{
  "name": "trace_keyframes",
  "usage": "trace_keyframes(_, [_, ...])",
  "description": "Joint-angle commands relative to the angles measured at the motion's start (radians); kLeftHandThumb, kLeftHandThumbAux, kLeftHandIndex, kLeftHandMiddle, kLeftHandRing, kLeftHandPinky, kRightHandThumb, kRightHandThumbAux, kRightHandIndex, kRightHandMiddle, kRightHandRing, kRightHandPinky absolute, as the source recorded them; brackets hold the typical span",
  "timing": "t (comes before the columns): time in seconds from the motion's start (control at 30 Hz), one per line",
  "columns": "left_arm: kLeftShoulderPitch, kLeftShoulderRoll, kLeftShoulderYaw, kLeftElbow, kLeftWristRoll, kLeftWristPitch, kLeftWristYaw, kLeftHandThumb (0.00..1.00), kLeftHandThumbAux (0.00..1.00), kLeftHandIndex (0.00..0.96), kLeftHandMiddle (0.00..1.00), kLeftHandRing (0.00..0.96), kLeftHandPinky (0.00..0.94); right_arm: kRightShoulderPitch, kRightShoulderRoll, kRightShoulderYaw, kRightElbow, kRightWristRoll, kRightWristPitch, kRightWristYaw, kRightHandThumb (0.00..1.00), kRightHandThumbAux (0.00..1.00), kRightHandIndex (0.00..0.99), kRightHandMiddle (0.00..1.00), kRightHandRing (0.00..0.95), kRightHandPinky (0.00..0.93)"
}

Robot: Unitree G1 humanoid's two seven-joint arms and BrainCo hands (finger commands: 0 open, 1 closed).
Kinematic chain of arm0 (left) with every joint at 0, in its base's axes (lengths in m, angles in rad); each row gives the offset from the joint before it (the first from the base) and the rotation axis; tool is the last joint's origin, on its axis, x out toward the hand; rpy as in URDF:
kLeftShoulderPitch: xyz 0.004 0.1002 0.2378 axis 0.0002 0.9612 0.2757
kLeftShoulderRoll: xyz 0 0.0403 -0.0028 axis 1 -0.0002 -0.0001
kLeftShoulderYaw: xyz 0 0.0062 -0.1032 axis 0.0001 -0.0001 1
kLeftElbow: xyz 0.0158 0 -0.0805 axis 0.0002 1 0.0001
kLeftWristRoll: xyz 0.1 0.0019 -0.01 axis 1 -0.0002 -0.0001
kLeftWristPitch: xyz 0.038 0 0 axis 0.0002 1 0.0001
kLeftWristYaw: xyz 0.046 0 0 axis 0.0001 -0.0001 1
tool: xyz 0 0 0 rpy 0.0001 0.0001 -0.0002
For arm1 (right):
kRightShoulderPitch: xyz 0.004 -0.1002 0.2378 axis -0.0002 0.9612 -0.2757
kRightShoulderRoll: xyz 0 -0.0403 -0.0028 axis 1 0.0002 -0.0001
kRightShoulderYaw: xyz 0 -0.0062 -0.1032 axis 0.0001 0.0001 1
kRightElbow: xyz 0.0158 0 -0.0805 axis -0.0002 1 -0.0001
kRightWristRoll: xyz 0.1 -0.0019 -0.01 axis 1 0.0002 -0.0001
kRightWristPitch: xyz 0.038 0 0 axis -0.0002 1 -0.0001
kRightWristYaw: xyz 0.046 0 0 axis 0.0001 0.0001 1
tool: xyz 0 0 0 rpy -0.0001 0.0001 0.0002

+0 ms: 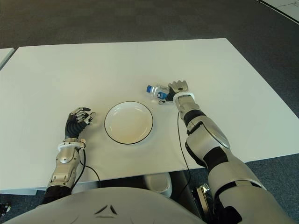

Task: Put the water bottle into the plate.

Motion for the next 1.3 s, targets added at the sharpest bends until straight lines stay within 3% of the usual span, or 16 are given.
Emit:
trace_keyframes(0.03, [0.006,-0.006,0.002,0.015,-0.002,0.029,-0.001,0.704,0.714,0.433,0.663,0.649,0.631,0.125,0.045,-0.016,0.045,0.023,-0.028,0.021,0.688,0.733,0.435,0.84,0.831,0.843])
trace_keyframes(0.33, [0.005,-0.005,0.003,0.019,0.005,0.018,-0.002,0.703,0.714,0.433,0.665,0.655,0.64,0.128,0.053,-0.07,0.041,0.059,-0.038,-0.029,0.69,0.732,0.435,0.845,0.833,0.824])
trace_keyframes(0.63, [0.001,-0.009,0.009,0.02,-0.011,0.024,-0.009,0.703,0.714,0.433,0.66,0.646,0.629,0.107,0.069,-0.189,0.022,0.157,-0.103,-0.116,0.696,0.731,0.437,0.841,0.828,0.821])
trace_keyframes(0.9, [-0.003,-0.003,0.007,0.027,-0.001,0.019,-0.006,0.704,0.714,0.433,0.67,0.657,0.645,0.088,0.062,-0.255,-0.002,0.205,-0.184,-0.194,0.698,0.73,0.437,0.835,0.818,0.808])
trace_keyframes(1.3, [-0.007,-0.006,0.007,0.029,-0.002,0.017,-0.004,0.703,0.714,0.433,0.672,0.658,0.643,0.083,0.033,-0.272,-0.077,0.198,-0.311,-0.337,0.701,0.729,0.438,0.838,0.828,0.831])
